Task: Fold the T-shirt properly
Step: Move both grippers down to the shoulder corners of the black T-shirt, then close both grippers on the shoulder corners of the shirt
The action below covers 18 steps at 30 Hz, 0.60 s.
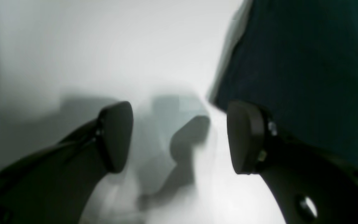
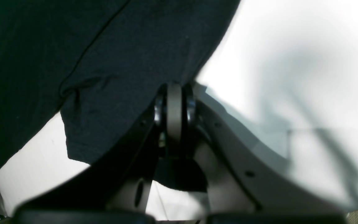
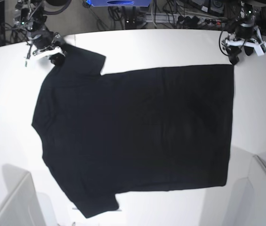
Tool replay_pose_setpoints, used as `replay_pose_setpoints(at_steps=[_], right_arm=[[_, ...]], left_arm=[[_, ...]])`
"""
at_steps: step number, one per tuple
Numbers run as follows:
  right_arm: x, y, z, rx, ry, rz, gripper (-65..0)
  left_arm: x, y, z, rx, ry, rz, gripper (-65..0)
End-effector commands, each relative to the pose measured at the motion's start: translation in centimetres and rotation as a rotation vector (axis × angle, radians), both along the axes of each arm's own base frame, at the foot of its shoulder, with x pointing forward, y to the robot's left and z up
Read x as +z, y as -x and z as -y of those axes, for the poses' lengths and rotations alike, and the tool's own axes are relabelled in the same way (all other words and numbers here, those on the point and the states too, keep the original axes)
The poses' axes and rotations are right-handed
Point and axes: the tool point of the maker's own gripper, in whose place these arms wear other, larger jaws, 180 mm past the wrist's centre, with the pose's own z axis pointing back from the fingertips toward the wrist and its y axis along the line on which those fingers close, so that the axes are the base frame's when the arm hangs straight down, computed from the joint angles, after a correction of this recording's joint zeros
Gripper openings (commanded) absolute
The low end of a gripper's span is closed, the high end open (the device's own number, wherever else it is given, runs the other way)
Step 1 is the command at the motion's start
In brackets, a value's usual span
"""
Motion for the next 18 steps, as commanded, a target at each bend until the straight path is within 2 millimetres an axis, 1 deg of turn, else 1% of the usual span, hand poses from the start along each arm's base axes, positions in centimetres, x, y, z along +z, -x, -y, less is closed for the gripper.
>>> replay_pose_setpoints(at_steps=[1, 5, 7, 11, 13, 15, 18], right_arm=[[-2.2, 3.4, -0.3, 0.035, 0.009, -0.161, -65.0], [-2.2, 3.4, -0.3, 0.035, 0.009, -0.163, -65.0], [-2.2, 3.5, -0.3, 0.035, 0.009, -0.164, -65.0], [-2.2, 3.5, -0.2, 0.035, 0.011, -0.164, -65.0], [-2.2, 3.5, -0.2, 0.034, 0.011, -0.164, -65.0], [-2.2, 3.4, -0.2, 0.033, 0.012, -0.163, -65.0], [-2.2, 3.4, -0.1, 0.031, 0.012, -0.161, -65.0]], left_arm=[[0.1, -0.9, 0.3, -0.017, 0.020, -0.001, -19.9], [-0.6, -3.1, 1.3, -0.041, 0.078, -0.022, -20.1], [-0.9, -3.6, 1.6, -0.046, 0.096, -0.033, -20.2], [-1.3, -4.2, 2.5, -0.055, 0.134, -0.050, -20.4], [-1.5, -4.1, 2.8, -0.061, 0.145, -0.064, -21.6], [-1.7, -4.0, 3.4, -0.066, 0.163, -0.072, -27.0], [-1.7, -3.9, 4.3, -0.108, 0.182, -0.070, -39.5]])
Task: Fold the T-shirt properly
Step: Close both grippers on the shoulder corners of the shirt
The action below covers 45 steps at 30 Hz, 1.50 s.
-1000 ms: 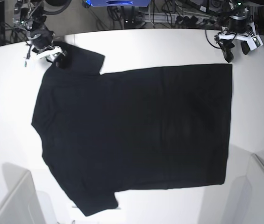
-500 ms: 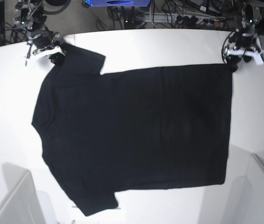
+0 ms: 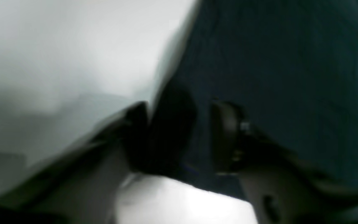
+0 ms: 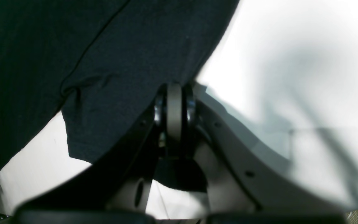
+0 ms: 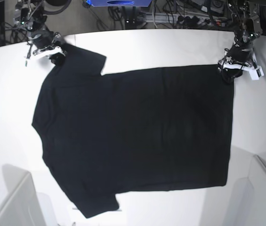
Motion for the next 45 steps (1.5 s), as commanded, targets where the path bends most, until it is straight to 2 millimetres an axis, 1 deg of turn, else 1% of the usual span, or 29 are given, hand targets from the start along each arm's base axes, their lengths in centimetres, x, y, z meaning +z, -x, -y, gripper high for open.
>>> replay_pose_setpoints(at_steps=[1, 5, 7, 8, 10, 14, 16, 18, 22, 27, 29, 30, 34, 37, 39, 41, 45], right_arm=[[-2.1, 3.2, -0.1, 0.034, 0.019, -0.158, -65.0], [-2.1, 3.1, 0.0, 0.032, 0.020, -0.156, -65.0], [-2.1, 3.1, 0.0, 0.031, 0.021, -0.154, -65.0], [-2.0, 3.0, 0.0, 0.032, 0.022, -0.150, -65.0], [-1.9, 3.0, 0.0, 0.033, 0.023, -0.148, -65.0], [-1.0, 2.8, -0.2, 0.043, 0.030, -0.126, -65.0], [-0.3, 2.7, -0.3, 0.051, 0.036, -0.110, -65.0], [0.2, 2.9, -0.4, 0.056, 0.041, -0.102, -65.0], [0.6, 3.7, -0.6, 0.064, 0.044, -0.106, -65.0], [0.2, 5.0, -0.7, 0.063, 0.041, -0.135, -65.0], [0.4, 5.1, -0.8, 0.064, 0.040, -0.132, -65.0], [0.4, 5.7, -0.8, 0.065, 0.040, -0.144, -65.0], [1.3, 6.2, -1.1, 0.075, 0.044, -0.133, -65.0], [2.1, 6.3, -1.6, 0.078, 0.040, -0.118, -65.0], [2.9, 6.1, -1.0, 0.069, 0.058, -0.103, -65.0], [3.2, 6.1, -0.6, 0.058, 0.067, -0.096, -65.0], [4.3, 5.5, -0.1, 0.041, 0.081, -0.064, -65.0]], left_arm=[[-0.9, 1.2, 0.6, -0.021, 0.027, -0.055, -43.6], [-1.1, 1.4, 0.9, -0.040, 0.030, -0.056, -55.6], [-1.0, 1.3, 0.9, -0.042, 0.028, -0.053, -64.5], [-0.9, 1.2, 0.9, -0.044, 0.026, -0.050, -65.0], [-0.6, 1.1, 0.7, -0.044, 0.019, -0.046, -65.0], [-0.5, 1.1, 0.3, -0.039, 0.012, -0.045, -65.0], [-0.8, 1.8, 0.3, -0.039, 0.012, -0.061, -65.0], [-0.6, 2.0, 0.2, -0.045, 0.004, -0.062, -65.0], [0.4, 2.3, 0.0, -0.076, -0.024, -0.059, -65.0], [1.6, 2.6, -0.1, -0.115, -0.057, -0.055, -65.0], [1.7, 2.6, -0.1, -0.119, -0.059, -0.054, -65.0], [1.7, 2.7, -0.1, -0.120, -0.059, -0.054, -65.0], [1.6, 3.4, -0.4, -0.133, -0.071, -0.075, -65.0], [1.3, 4.4, -0.5, -0.135, -0.073, -0.100, -65.0], [1.5, 4.9, -0.2, -0.144, -0.076, -0.103, -65.0], [1.9, 5.1, 0.1, -0.155, -0.078, -0.101, -65.0], [3.0, 4.7, 0.8, -0.177, -0.083, -0.075, -65.0]])
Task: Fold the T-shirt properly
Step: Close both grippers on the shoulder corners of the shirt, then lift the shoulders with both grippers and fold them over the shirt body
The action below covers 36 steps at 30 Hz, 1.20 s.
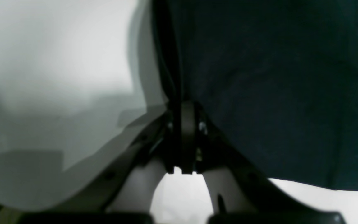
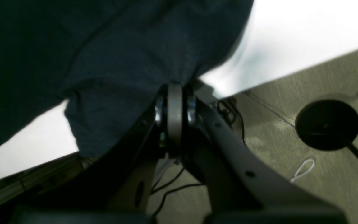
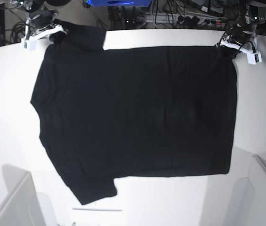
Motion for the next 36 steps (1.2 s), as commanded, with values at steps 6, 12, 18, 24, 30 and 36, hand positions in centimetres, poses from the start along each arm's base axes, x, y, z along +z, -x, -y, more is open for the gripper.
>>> replay_pose_setpoints(at_steps=[6, 12, 18, 24, 30, 36], right_arm=[[2.3, -2.2, 0.0, 0.020, 0.015, 0.090, -65.0], [3.3, -4.7, -0.1, 0.025, 0.015, 0.156, -65.0], [3.9, -7.0, -0.5, 0.059, 0.001, 0.166, -65.0], [4.9, -9.7, -1.1, 0.093, -0.016, 0.193, -65.0], [6.1, -12.2, -1.6, 0.120, -0.029, 0.224, -65.0], [6.6, -14.1, -1.7, 0.127, -0.039, 0.244, -65.0]], left_arm=[[1.9, -1.4, 0.2, -0.018, -0.014, 0.064, -65.0], [3.2, -3.3, 0.5, -0.025, -0.016, 0.120, -65.0], [3.6, -4.8, -0.1, 0.031, -0.023, 0.141, -65.0], [3.9, -6.4, 0.0, 0.019, -0.006, 0.129, -65.0], [4.3, -8.0, 0.7, -0.006, 0.024, 0.114, -65.0], [4.6, -8.7, 0.6, 0.007, 0.025, 0.130, -65.0]])
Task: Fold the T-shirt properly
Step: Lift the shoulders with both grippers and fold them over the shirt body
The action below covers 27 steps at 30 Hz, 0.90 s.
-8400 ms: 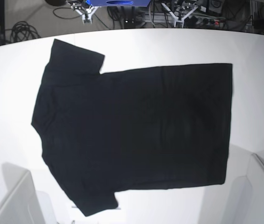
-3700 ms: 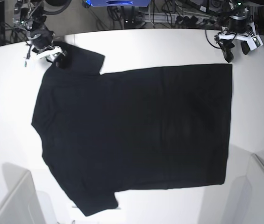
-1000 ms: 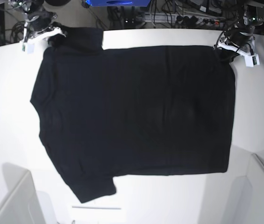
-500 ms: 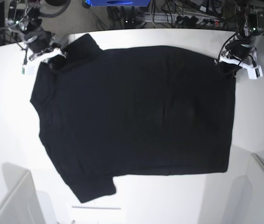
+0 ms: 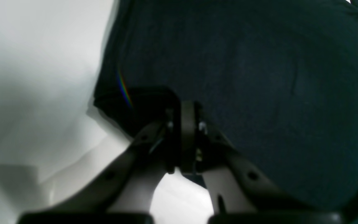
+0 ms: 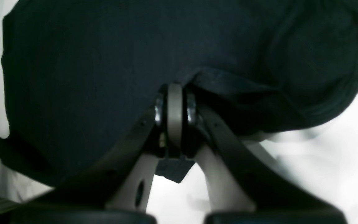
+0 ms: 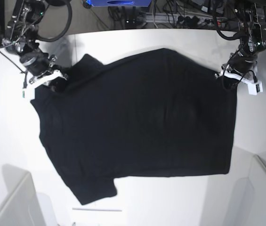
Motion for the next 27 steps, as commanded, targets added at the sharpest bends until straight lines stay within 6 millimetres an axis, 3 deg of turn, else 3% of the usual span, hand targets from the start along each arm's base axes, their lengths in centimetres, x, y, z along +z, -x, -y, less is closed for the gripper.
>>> replay_pose_setpoints(at_steps=[1, 12, 16, 27], right_arm=[[0.7, -0.9, 0.3, 0.000, 0.004, 0.032, -65.0], [-0.1, -3.5, 0.5, -0.013, -0.030, 0.029, -65.0], [-0.3, -4.5, 0.5, -0.017, -0.043, 0.028, -65.0], [-0.8, -7.3, 0.6, -0.004, -0.052, 0.025, -65.0]], left_arm=[[1.1, -0.7, -0.6, 0.012, -0.015, 0.037, -65.0], [1.5, -2.3, -1.7, 0.076, -0.014, 0.055, -65.0], [0.7, -2.0, -2.4, 0.115, -0.010, 0.028, -65.0], [0.8, -2.1, -2.5, 0.118, -0.011, 0.032, -65.0]])
